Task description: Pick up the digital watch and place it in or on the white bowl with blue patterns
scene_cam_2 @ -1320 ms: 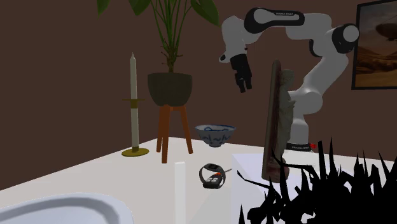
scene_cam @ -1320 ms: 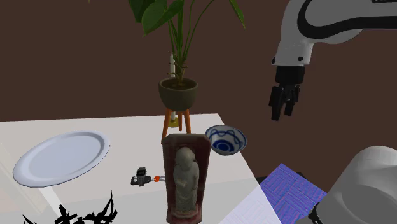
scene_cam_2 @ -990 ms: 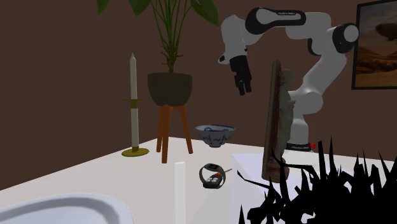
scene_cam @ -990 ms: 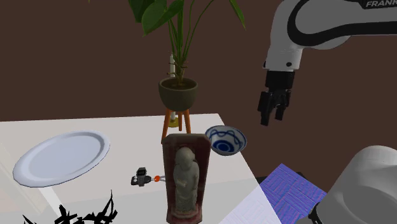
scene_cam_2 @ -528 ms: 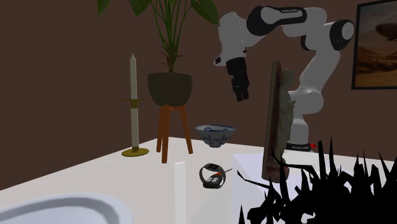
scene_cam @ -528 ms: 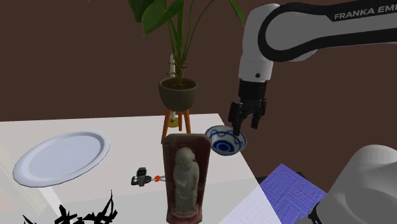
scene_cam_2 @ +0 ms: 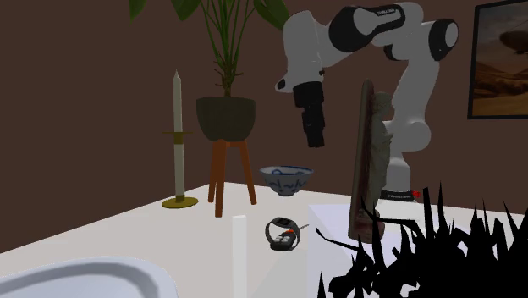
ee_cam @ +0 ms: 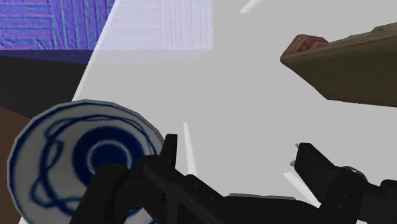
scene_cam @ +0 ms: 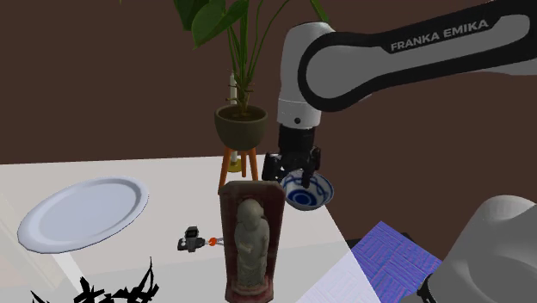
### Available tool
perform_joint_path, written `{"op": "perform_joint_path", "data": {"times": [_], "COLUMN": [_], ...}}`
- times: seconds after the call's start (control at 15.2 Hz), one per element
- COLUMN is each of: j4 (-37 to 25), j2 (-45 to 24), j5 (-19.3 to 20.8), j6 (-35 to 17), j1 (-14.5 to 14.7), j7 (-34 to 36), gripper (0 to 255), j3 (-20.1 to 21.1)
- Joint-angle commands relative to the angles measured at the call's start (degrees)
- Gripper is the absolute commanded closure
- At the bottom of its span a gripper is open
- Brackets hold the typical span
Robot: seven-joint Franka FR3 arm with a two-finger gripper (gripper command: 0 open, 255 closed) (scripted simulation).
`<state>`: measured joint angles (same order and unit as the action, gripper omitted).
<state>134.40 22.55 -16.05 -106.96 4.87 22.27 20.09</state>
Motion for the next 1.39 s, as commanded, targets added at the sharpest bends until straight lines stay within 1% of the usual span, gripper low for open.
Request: {"op": "perform_joint_path", "data": {"times": [0.0,0.2,0.33,0.66,0.86,1.12,1.32], "j4": [-1.90,-5.62,-8.46,-16.99,-23.18,-32.90,-32.48], "j2": [-3.84,-9.96,-14.32,-26.07,-33.44,-43.24,-44.15], "j5": [0.44,2.41,4.46,11.87,17.15,23.70,24.22], "j6": [-2.86,-6.28,-8.25,-11.65,-12.34,-11.64,-12.91], "j1": [0.25,0.36,0.55,2.10,4.33,8.74,9.16], "j7": [3.20,8.01,11.50,20.98,26.61,32.99,33.38], "gripper": [0,0,0,0,0,0,0], "j3": [2.44,5.60,7.44,10.61,11.04,10.02,9.68]}}
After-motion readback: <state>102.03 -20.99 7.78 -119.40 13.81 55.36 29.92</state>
